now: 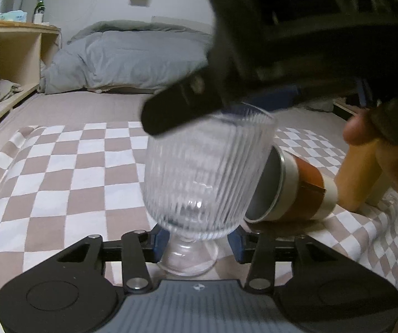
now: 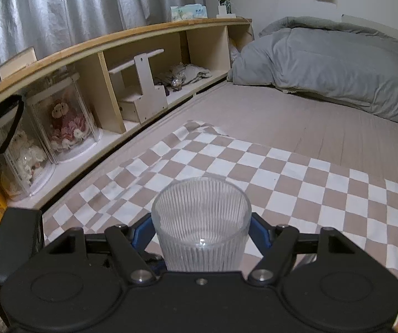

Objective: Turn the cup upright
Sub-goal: 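Steady the upright glass with both tools, then open the right tool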

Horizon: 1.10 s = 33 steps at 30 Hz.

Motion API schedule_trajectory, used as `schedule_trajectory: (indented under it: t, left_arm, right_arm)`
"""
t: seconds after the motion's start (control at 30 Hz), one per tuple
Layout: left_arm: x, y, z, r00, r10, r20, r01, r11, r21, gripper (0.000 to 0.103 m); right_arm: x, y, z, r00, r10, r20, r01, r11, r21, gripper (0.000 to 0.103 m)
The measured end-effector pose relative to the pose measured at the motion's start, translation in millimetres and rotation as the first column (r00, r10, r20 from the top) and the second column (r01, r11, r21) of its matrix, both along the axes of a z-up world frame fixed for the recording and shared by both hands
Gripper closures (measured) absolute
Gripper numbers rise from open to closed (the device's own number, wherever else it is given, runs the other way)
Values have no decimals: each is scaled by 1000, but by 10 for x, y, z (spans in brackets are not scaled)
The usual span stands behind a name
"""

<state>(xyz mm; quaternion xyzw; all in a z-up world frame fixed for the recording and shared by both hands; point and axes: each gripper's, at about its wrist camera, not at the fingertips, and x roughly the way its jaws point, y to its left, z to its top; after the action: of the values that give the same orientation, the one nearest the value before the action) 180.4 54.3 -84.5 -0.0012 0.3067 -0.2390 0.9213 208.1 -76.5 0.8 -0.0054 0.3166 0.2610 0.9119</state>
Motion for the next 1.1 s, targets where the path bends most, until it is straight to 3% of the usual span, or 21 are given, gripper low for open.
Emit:
schedule_trajectory:
  t: [0.1,0.57,0.83,1.1]
  left_arm:
    - [-16,-17,-1,1000,-3,1,3,1000,3,54]
    - [-33,3,37,1000,-18,-20,17,1000,-26,51]
    - [-82,-15,72,999,-43,-7,43,999,-34,47]
    - [-73,-32,50,1000,-31,-2,31,999,-8,56]
  right_arm:
    - [-23,-9,57,1000,7,15,-8,1000,13,23]
    - [-43,-49,85,1000,0,1,0,999,33,23]
    - [-54,-418,118,997,-68,-34,71,994,82,23]
    - [-14,-397,46,996,-59,-71,64,994,83,26]
